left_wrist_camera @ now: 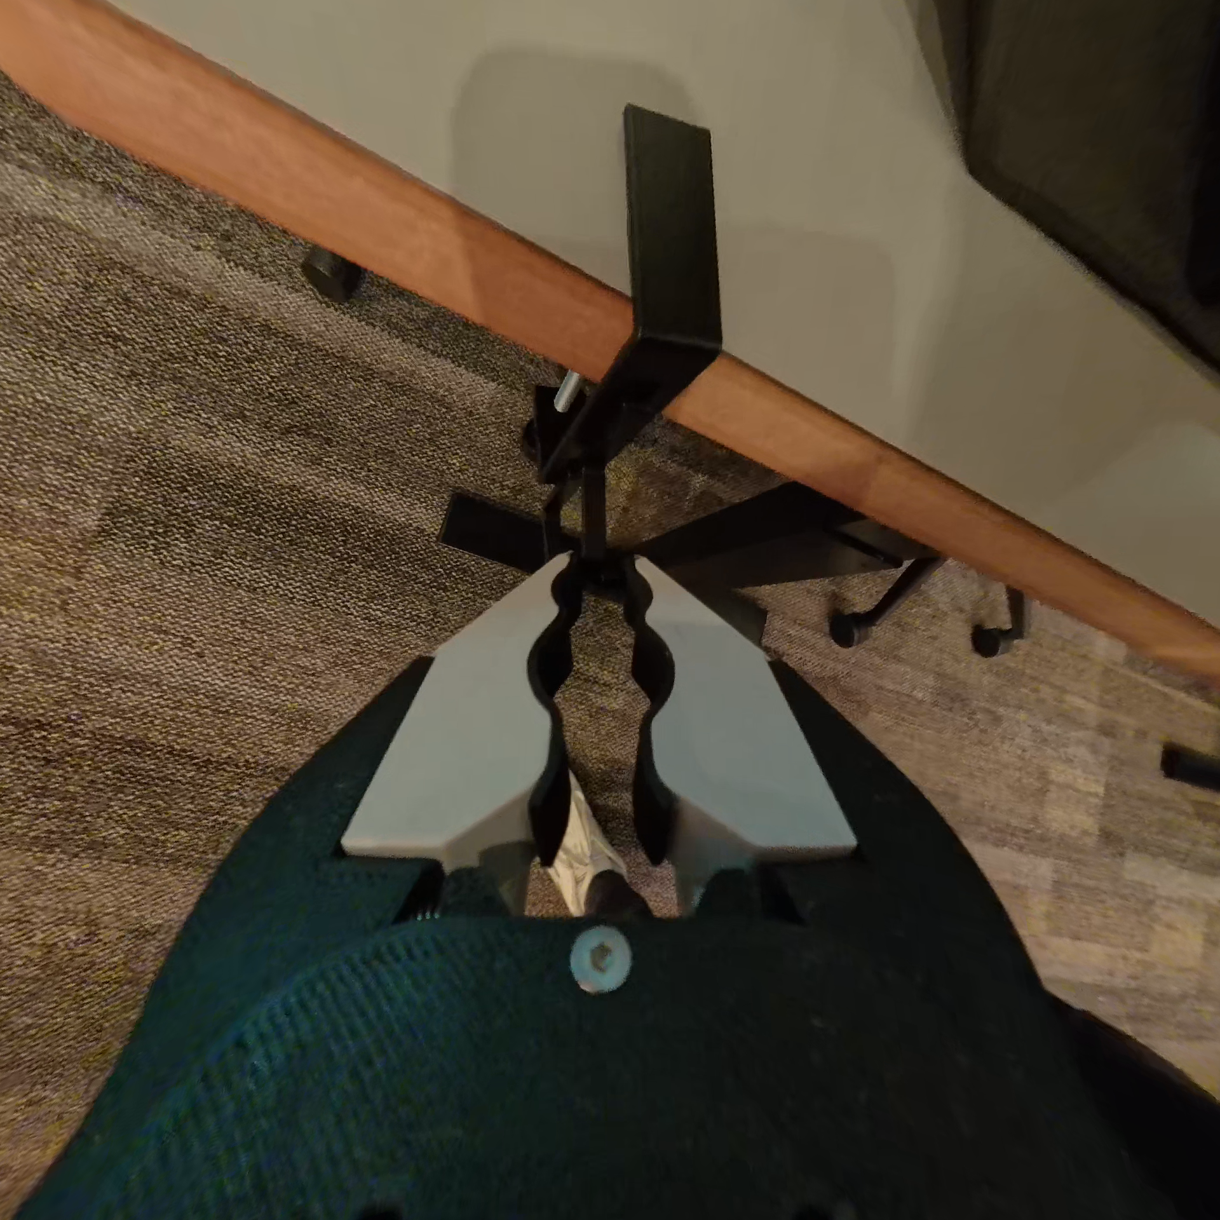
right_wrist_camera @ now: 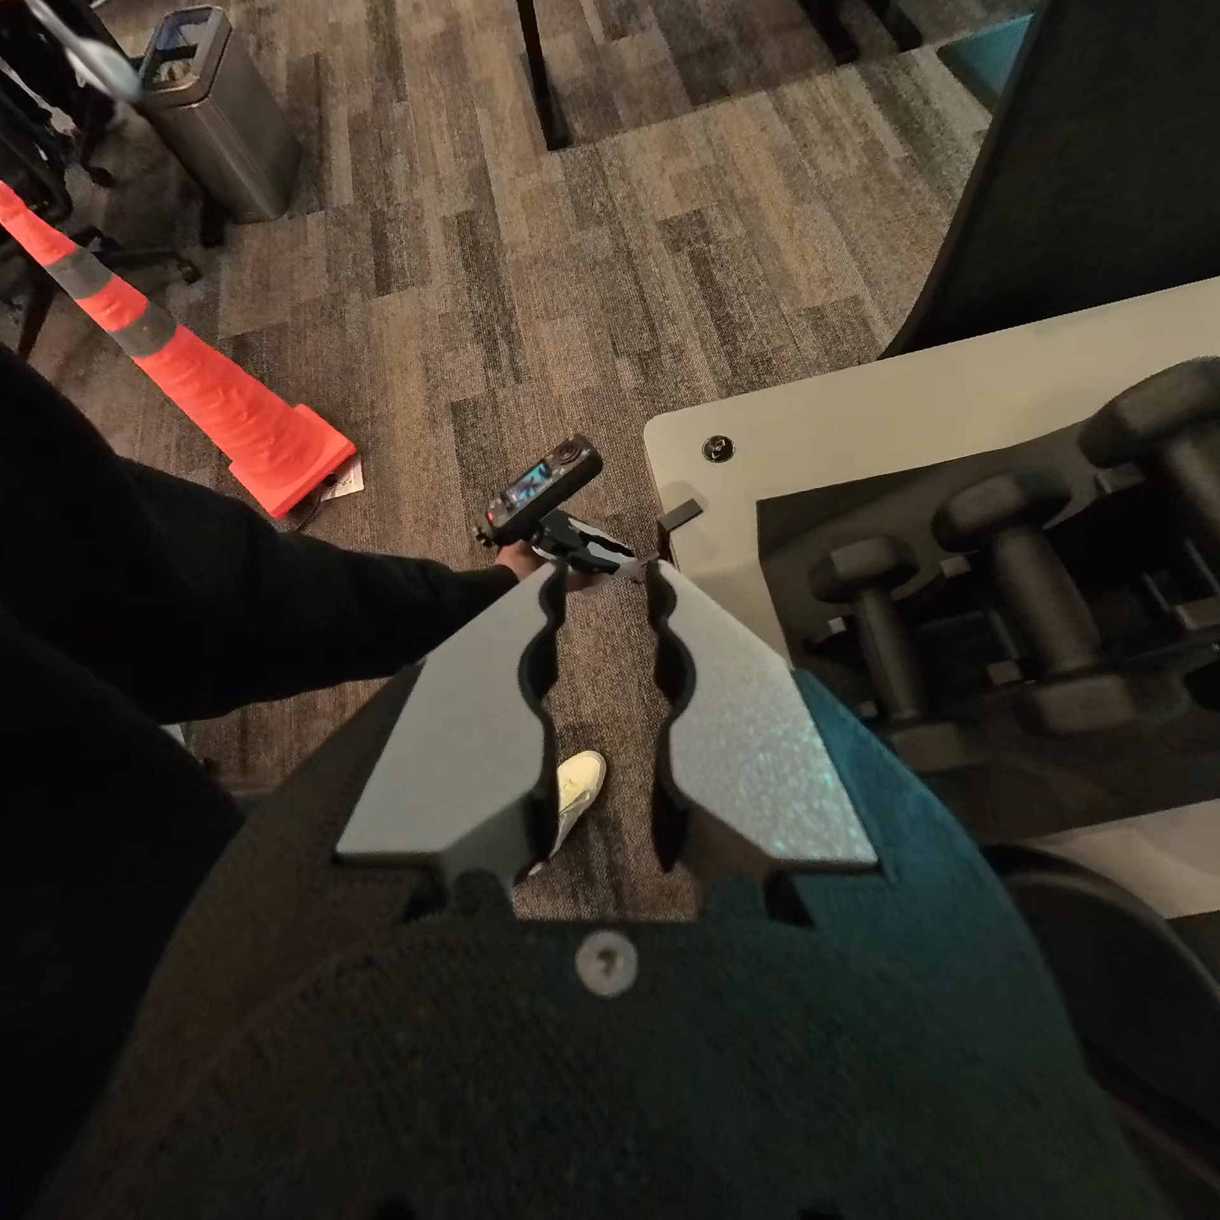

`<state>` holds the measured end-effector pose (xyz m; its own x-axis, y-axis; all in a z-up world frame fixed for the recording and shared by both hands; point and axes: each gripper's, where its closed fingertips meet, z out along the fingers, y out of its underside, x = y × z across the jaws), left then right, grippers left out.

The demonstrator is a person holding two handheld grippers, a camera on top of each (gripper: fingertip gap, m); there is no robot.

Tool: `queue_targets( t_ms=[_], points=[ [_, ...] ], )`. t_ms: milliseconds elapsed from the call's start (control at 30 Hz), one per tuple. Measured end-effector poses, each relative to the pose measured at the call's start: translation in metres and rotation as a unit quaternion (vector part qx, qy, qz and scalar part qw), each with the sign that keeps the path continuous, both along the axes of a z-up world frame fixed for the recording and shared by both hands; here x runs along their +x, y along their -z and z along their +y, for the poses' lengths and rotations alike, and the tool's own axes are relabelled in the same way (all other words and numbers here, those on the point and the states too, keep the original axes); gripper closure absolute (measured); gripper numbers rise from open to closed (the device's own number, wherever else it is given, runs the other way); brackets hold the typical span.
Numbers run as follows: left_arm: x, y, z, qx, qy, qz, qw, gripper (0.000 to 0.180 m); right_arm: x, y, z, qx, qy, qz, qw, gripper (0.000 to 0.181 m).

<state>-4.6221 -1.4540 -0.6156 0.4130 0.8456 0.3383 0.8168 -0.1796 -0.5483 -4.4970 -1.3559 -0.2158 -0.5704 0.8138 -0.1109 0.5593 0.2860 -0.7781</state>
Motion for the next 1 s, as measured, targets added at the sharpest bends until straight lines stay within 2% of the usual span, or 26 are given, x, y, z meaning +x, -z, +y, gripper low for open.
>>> queue_targets(
  t_ms=[200,500,600,1000],
  points=[
    [0.001,0.001,0.004,0.014,-0.045,-0.006,0.999,0.172,0.002,-0.001,0.006,-0.005,0.011,-0.001,1.0,0.158],
    [-0.002,0.001,-0.004,-0.004,-0.038,-0.003,0.999,0.169,0.008,0.0,0.008,-0.019,0.021,-0.006,1.0,0.16],
    [0.0,0.001,0.003,0.015,-0.048,-0.013,0.999,0.171,0.01,0.001,0.011,-0.013,0.024,-0.004,1.0,0.16],
    [-0.001,0.001,-0.002,-0.019,-0.029,-0.007,0.999,0.171,0.013,-0.004,0.012,-0.009,0.034,0.001,0.999,0.162]
  ],
)
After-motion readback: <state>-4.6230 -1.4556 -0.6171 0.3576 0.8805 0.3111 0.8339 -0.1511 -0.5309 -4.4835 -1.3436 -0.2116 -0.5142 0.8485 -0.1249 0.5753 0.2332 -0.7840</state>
